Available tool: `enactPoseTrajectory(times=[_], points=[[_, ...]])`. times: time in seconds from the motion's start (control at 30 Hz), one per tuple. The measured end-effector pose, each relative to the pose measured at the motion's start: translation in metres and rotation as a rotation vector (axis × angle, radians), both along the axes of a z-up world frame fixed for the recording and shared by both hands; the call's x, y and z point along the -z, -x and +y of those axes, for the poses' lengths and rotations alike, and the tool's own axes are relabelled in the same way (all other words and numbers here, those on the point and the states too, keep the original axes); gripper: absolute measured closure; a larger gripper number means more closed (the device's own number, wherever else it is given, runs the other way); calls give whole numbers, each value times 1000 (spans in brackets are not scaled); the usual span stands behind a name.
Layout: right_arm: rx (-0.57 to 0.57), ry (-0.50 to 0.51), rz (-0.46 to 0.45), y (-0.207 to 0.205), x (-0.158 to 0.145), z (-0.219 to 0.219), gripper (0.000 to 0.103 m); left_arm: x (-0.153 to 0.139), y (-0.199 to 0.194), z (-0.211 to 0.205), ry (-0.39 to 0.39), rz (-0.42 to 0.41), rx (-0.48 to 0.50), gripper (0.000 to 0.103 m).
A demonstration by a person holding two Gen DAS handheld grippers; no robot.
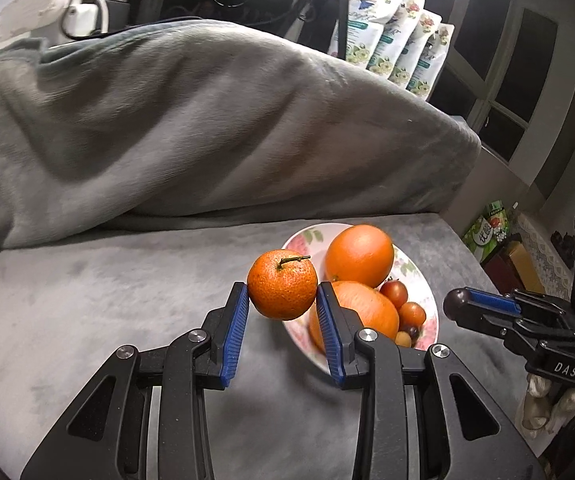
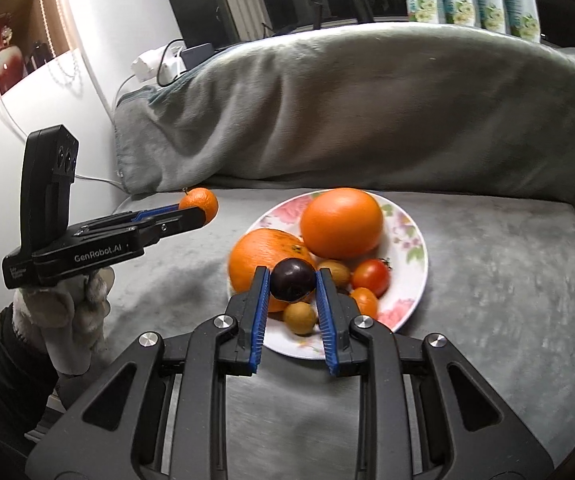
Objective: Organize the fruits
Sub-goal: 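Carry the plum and tangerine in both grippers over the plate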
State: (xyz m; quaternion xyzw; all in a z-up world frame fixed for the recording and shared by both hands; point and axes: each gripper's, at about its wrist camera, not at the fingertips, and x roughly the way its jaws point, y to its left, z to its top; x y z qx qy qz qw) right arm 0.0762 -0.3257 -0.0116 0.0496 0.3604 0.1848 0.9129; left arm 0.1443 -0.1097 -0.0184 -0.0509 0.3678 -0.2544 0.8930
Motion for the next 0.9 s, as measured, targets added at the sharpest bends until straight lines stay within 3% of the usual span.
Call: enactPoseTrajectory(times=[0.9], points=[[34, -7, 32, -12, 25, -19, 79, -1, -27, -38, -20, 15, 48, 70]])
